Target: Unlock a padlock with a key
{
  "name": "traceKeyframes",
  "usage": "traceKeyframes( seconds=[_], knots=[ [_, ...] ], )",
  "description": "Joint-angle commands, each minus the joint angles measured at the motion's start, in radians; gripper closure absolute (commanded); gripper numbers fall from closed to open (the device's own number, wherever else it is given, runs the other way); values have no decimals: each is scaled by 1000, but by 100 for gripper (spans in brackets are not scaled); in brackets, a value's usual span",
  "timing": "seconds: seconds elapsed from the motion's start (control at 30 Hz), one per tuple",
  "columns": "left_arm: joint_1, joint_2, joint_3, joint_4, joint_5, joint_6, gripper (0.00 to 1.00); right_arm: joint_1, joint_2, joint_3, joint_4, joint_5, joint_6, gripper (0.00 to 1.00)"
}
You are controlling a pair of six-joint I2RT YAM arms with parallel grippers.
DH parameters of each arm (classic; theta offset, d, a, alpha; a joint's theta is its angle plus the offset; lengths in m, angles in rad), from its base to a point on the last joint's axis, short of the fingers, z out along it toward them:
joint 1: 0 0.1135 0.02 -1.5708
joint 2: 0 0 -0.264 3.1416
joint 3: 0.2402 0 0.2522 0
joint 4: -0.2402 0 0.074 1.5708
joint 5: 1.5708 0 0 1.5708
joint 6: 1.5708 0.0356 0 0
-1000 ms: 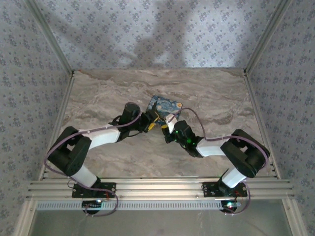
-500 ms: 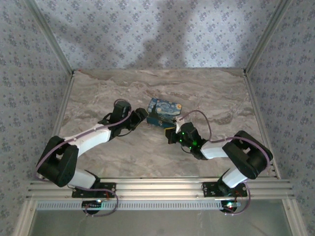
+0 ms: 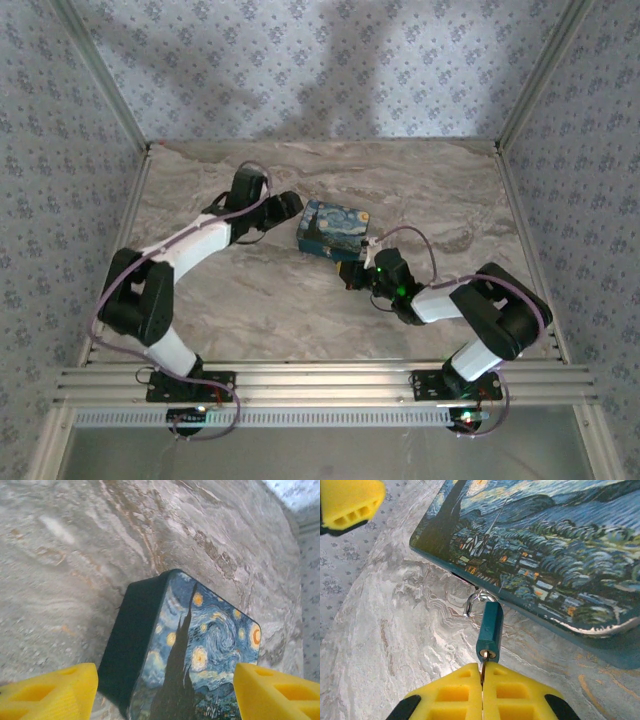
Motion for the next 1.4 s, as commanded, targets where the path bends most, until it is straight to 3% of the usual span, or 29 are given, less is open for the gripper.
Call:
traceKeyframes(
  seconds=[0.0,0.37,0.6,0.83,1.1,1.37],
  knots=[
    [-1,76,90,-71,79,85,28,-13,16,-17,-27,-8,21,91],
    [-21,267,245,-80,143,159,29,-18,36,-11,-35,-28,18,90],
    [-21,325,263,-99,117,156,32,-28,30,-16,-40,-34,18,87],
    [-21,309,192,-91,88,150,40,-57,-21,-21,-80,-63,-25,75],
    [-21,243,78,-60,69,123,42,-106,-62,1,-69,-171,-78,60],
    [-23,170,-28,-22,55,80,42,-159,-3,91,-69,-275,-93,57]
  ],
)
